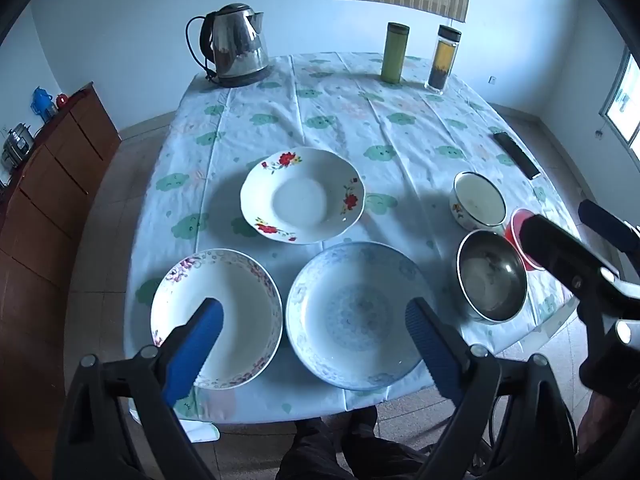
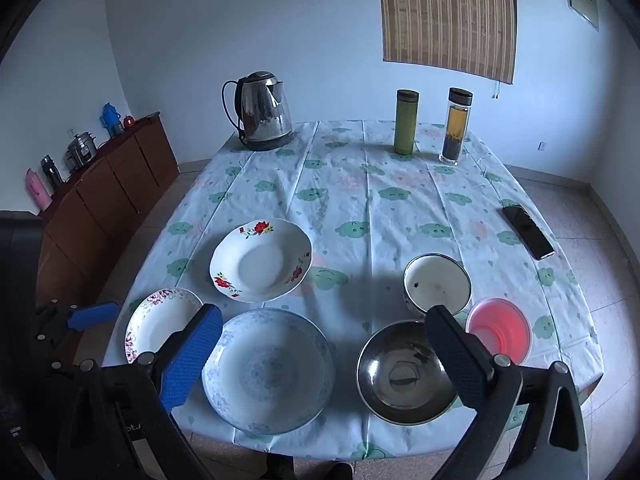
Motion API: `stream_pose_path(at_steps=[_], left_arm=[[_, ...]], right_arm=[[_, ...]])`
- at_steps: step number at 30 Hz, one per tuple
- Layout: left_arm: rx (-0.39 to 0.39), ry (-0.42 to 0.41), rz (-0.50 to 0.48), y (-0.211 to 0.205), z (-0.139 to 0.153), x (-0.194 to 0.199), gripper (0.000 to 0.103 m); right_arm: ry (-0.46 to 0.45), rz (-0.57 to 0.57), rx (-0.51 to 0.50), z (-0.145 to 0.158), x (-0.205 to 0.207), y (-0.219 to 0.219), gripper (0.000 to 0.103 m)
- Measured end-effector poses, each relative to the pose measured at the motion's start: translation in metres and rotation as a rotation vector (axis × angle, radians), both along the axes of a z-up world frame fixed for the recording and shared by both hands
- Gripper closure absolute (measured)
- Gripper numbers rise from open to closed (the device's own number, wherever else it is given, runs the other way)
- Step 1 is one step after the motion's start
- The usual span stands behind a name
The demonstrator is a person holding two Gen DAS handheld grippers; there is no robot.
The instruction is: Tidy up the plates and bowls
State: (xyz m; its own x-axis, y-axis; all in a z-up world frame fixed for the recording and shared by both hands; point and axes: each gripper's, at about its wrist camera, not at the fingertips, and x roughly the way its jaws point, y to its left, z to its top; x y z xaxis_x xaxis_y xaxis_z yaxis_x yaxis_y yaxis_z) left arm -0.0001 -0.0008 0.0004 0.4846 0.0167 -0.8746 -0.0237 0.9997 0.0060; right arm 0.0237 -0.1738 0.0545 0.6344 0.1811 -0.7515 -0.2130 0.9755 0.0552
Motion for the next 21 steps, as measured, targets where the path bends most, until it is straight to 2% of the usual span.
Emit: stream_pose_path(at_steps=[8,9,21], left_arm=[[0.051,-0.019,-0.001,-0.008,0.003,-0.001,0.009],[0.008,-0.005,0.003,-0.001,-0.001,-0.003,0.009],[0.005,0.004,0.009,0.007,-0.003,-0.011,0.009]], right_arm=[[0.003,0.003,0.01,0.002,-0.004,-0.005,0.001],[0.003,0.004,0.011,0.002,-0.005,-0.005,0.001],[0.014,0.028,0.004,-0.005,-0.008,0.009,0.001]])
